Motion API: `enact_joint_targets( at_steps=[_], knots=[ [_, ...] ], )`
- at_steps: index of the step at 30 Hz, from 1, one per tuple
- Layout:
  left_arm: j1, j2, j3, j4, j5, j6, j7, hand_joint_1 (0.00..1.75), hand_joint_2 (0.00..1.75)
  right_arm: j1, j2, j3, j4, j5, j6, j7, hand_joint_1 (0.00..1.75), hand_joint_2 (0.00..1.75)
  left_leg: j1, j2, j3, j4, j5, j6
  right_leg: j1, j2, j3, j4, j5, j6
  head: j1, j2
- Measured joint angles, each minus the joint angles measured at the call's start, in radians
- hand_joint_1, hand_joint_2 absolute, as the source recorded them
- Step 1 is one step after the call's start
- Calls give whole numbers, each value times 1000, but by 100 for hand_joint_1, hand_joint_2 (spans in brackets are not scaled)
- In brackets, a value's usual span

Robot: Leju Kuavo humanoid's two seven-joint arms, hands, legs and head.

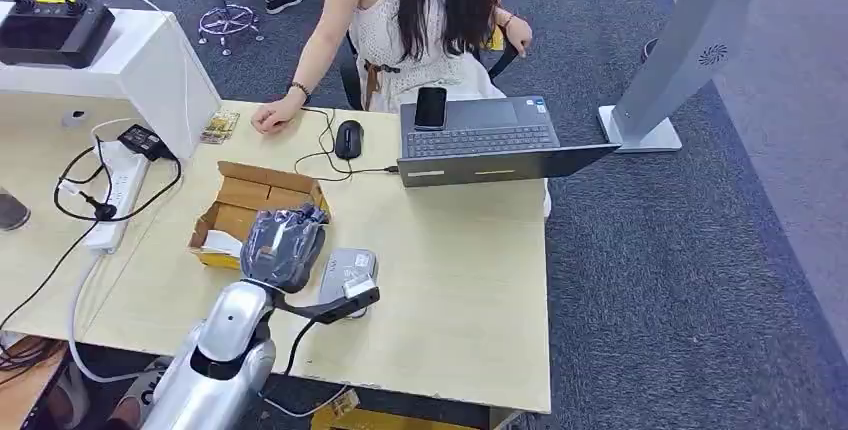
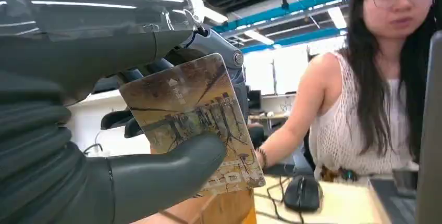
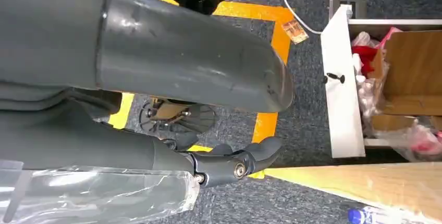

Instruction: Pass the card to the sensor for recognition and then transmit it.

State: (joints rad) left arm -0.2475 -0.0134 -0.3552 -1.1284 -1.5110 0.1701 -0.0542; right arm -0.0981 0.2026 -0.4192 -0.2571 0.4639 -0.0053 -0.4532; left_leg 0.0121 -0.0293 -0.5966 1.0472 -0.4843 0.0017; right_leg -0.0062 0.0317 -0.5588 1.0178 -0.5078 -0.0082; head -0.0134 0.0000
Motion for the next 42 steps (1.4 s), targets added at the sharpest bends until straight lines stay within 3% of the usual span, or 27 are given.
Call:
enact_joint_targets(
  at_steps=[15, 23, 28, 30, 35, 42],
  knots=[
    [1, 3, -39, 189, -17, -72, 3, 175, 175, -10, 0, -25, -18, -11, 4, 3, 0, 0, 0, 0, 0, 0, 0, 0, 0, 0, 0, 0, 0, 0, 0, 0],
    [0, 4, -60, 211, -18, -74, -1, 175, 175, -9, 0, -26, -18, -11, 3, 2, 0, 0, 0, 0, 0, 0, 0, 0, 0, 0, 1, 0, 0, 0, 0, 0],
    [1, 11, -62, 186, -3, -7, 15, 175, 175, -5, 0, -30, -18, -15, 1, -11, 0, 0, 0, 0, 0, 0, 1, -1, 0, 0, 0, 1, 0, 0, 0, 0],
    [-6, 16, -61, 132, -2, 26, 42, 175, 175, 0, 0, -34, -18, -15, 1, -20, 0, 0, 0, -1, 0, 0, 2, 0, 0, -1, -1, 1, 0, 0, 0, 0],
    [-99, 40, -29, 9, -17, 42, 85, 175, 175, 5, 0, -41, -18, -3, 2, -30, 0, 0, 0, -1, 0, 0, 2, 0, 0, -1, -1, 2, 1, -1, 0, 0],
    [-296, 117, 51, 6, -25, -12, 128, 175, 175, 5, 0, -41, -15, 10, 8, -27, 0, 0, 0, -1, 0, 0, 4, -3, 0, -1, -2, 5, 1, -2, 0, 0]
  ],
)
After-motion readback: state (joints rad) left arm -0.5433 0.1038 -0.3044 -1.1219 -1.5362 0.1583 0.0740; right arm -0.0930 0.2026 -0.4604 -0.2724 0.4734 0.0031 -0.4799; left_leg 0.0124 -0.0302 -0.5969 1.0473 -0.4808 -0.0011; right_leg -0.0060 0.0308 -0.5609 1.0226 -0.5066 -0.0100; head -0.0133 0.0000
